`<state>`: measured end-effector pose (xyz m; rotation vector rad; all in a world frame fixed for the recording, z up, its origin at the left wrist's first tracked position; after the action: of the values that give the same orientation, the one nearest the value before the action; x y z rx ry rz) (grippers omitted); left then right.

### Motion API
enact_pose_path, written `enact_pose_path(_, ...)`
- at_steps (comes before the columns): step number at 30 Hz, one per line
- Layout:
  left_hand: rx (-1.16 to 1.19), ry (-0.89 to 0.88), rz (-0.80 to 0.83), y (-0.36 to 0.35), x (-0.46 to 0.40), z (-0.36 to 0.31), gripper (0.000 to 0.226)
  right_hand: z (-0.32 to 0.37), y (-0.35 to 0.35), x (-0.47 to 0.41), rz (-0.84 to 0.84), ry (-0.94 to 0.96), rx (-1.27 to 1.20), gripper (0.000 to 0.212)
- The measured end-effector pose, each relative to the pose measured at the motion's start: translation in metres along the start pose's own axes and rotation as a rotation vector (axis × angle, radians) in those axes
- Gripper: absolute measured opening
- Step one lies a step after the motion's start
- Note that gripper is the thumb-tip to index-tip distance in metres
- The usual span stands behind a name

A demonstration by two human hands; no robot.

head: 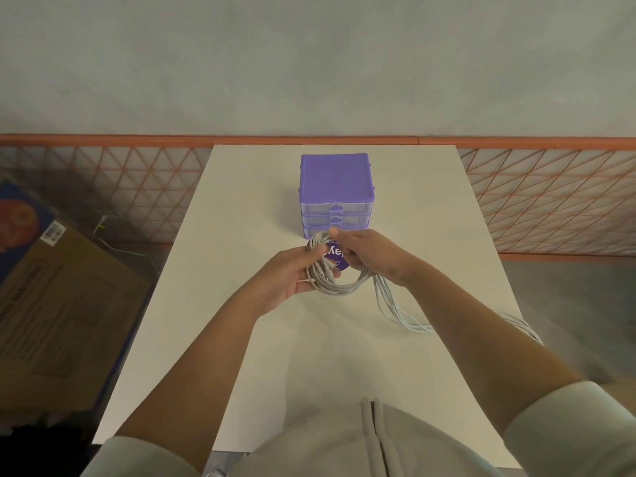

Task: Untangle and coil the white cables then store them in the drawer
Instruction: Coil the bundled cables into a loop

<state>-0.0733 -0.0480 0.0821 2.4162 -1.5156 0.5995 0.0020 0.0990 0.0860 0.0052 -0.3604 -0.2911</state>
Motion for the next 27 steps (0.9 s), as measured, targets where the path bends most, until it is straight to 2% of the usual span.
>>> enact_pose_path(4,-0.224,-0.035,-0.133,0.002,-0.005,0.002,0.027,0.000,-0.005,0.001,0.045,0.007,-0.015,0.050)
enact_pose_path(7,-0.416,-0.081,-0.297,0.004,-0.009,0.003,0.029,0.003,-0.006,0.000,0.064,0.018,0.023,0.052)
enact_pose_path(9,-0.453,-0.102,-0.328,0.005,-0.010,0.002,0.030,0.004,-0.006,-0.001,0.061,0.031,0.059,0.053)
enact_pose_path(11,-0.419,-0.093,-0.227,0.007,-0.009,0.000,0.031,0.003,-0.003,-0.002,0.057,0.033,0.067,0.053)
enact_pose_path(14,-0.173,-0.052,0.042,0.004,-0.001,0.000,0.029,0.001,-0.001,-0.001,0.071,0.018,0.045,0.063)
enact_pose_path(16,-0.012,-0.043,0.119,0.002,0.003,0.002,0.021,-0.001,-0.001,-0.001,0.082,0.004,0.029,0.065)
enact_pose_path(19,0.096,-0.038,0.160,-0.001,0.005,0.008,0.018,-0.001,-0.004,0.001,0.092,0.002,-0.008,0.052)
enact_pose_path(24,-0.240,-0.027,0.053,0.002,0.004,0.006,0.011,0.000,-0.007,0.005,0.120,0.011,-0.014,0.049)
enact_pose_path(27,-0.324,-0.080,-0.009,0.002,0.000,0.001,0.016,0.001,-0.007,0.006,0.110,0.006,0.004,0.049)
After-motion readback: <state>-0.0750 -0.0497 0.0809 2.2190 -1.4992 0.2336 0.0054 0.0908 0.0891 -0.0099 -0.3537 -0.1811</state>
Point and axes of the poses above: each hand's wrist, its own x-axis away from the middle knuckle, its own y-axis out of the back of the hand, z = x × y, the point moved 4 cm from there along -x, towards the middle knuckle, and after that the axes turned 12 degrees about -x, right-handed, at the moved point
